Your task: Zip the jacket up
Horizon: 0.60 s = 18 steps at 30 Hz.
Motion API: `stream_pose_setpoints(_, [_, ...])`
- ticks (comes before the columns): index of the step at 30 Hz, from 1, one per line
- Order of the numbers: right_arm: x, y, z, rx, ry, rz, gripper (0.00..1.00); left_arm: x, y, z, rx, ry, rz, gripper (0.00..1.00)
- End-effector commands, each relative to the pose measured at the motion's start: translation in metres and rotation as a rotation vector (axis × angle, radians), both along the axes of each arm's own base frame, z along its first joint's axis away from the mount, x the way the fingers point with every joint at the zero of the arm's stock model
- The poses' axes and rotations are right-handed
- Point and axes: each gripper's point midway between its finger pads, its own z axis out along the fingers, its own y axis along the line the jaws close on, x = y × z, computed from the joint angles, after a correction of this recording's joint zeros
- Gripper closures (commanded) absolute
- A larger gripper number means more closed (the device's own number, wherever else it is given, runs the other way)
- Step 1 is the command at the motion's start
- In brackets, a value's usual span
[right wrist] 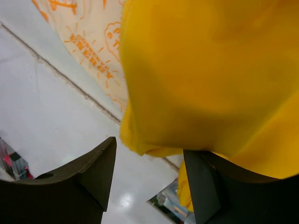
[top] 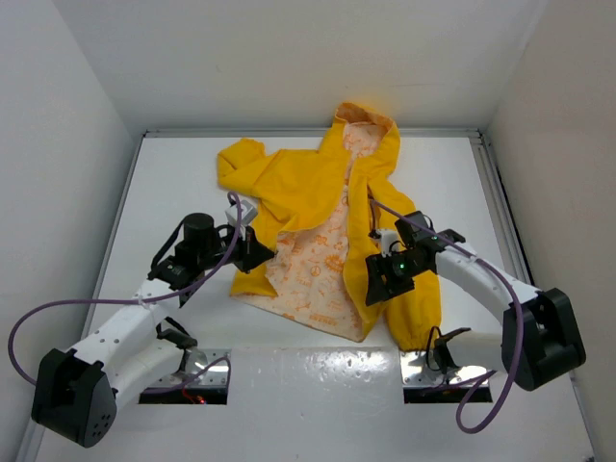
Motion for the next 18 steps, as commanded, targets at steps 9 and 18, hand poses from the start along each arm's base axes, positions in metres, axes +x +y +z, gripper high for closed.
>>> stream_pose_setpoints(9, [0.008,0.005,-0.034,0.028,-0.059,-0.022,0.40,0.003,-0.005,0.007,-0.006,-0.034,-0.017,1.00])
stream_pose_setpoints(18, [-0.008,0.009,-0.053,0.015,-0.026,0.000,0.61,0.001,-0.005,0.001,-0.009,-0.021,-0.014,1.00])
